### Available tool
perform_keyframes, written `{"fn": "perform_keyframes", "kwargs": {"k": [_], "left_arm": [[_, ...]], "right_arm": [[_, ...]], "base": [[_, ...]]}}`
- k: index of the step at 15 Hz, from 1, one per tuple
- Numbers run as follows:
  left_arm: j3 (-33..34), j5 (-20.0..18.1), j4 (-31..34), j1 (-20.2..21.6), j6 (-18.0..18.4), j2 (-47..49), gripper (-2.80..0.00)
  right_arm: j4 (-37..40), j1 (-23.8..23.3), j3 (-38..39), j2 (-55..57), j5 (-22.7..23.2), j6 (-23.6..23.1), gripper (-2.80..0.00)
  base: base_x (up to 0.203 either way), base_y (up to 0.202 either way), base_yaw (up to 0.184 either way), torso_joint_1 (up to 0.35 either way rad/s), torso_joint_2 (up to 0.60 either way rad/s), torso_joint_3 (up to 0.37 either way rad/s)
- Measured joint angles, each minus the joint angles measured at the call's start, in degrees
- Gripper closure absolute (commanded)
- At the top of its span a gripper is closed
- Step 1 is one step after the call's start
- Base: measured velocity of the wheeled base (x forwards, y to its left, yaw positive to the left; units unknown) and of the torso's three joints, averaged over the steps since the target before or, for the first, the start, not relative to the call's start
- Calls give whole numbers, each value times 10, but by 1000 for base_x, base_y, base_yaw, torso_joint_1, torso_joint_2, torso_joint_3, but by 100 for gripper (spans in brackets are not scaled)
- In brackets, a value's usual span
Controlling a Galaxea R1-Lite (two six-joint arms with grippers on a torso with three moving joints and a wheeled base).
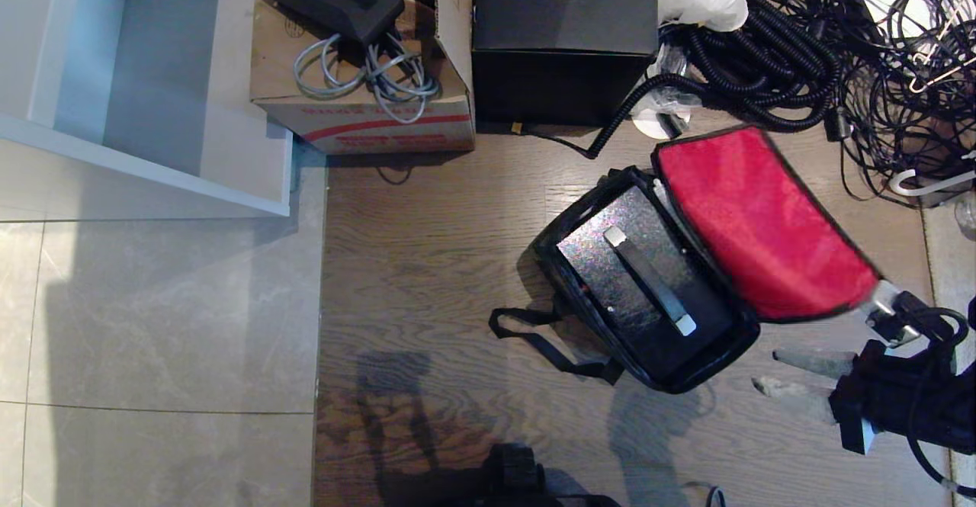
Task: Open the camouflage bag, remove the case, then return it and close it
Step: Close the top of the storage box
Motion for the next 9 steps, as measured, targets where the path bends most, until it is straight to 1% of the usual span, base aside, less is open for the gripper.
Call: {"fn": "perform_keyframes", "kwargs": {"k": [2,4,5,6,7,8,9], "left_arm": [[0,0,0,0,0,0,0],[0,0,0,0,0,0,0],[0,0,0,0,0,0,0],[0,0,0,0,0,0,0],[0,0,0,0,0,0,0],[0,0,0,0,0,0,0],[0,0,0,0,0,0,0]], "right_arm": [[0,14,2,-10,13,-1,-280],[7,18,2,-16,15,20,-280],[9,12,-3,-17,12,42,-280],[10,-6,-7,-16,7,73,-280],[14,-30,-12,-14,1,113,-280],[16,-51,-19,-10,-7,171,-280],[17,-67,-32,-2,-16,243,-280]], "base": [[0,0,0,0,0,0],[0,0,0,0,0,0],[0,0,0,0,0,0],[0,0,0,0,0,0],[0,0,0,0,0,0],[0,0,0,0,0,0],[0,0,0,0,0,0]]}}
